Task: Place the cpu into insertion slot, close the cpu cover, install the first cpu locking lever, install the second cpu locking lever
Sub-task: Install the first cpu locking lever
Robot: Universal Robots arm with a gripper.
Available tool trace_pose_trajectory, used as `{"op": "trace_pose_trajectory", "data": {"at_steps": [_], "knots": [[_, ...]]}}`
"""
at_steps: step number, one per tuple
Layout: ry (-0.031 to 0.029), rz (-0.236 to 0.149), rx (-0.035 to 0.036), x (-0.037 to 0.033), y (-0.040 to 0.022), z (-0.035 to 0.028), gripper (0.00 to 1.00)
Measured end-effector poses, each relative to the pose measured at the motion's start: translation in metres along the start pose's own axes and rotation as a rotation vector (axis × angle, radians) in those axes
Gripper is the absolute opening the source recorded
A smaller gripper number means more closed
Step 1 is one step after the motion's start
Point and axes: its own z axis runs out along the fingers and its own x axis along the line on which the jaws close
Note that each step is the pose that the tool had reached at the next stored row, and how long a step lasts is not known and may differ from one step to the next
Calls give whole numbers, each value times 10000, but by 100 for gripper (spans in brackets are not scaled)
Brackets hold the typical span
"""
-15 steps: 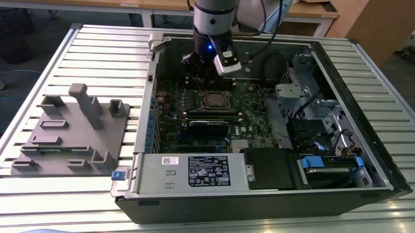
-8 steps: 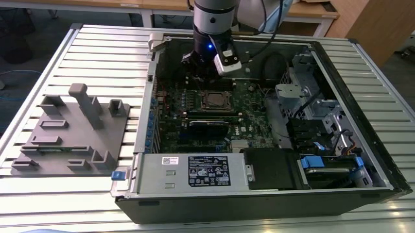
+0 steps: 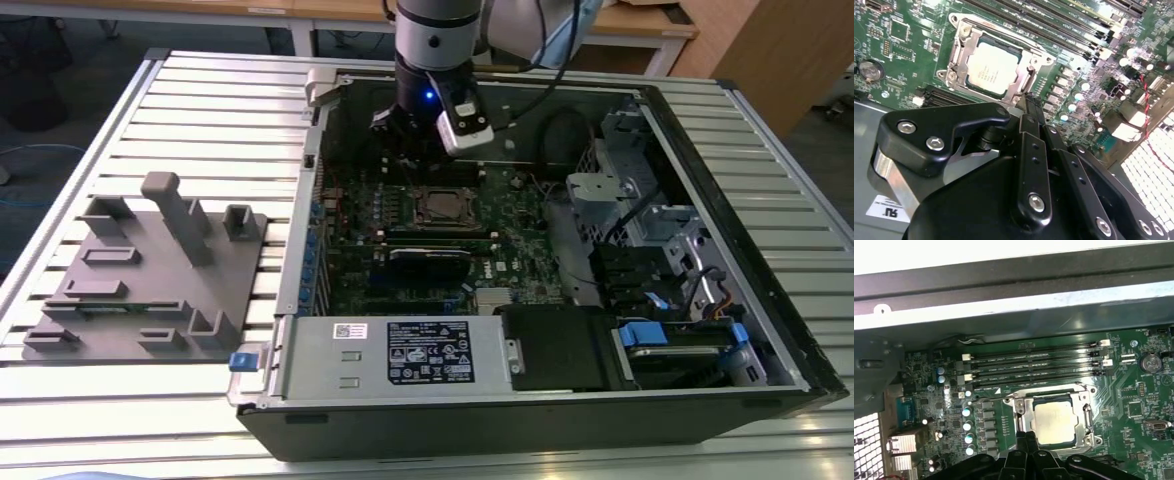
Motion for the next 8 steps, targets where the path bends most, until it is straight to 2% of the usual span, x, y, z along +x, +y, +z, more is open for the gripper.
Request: {"op": "trace_pose_trajectory", "data": {"at_steps": [7, 8], "knots": [[-6, -9, -5, 109, -14, 0, 10], [-5, -17, -30, 120, -16, 0, 10]]}}
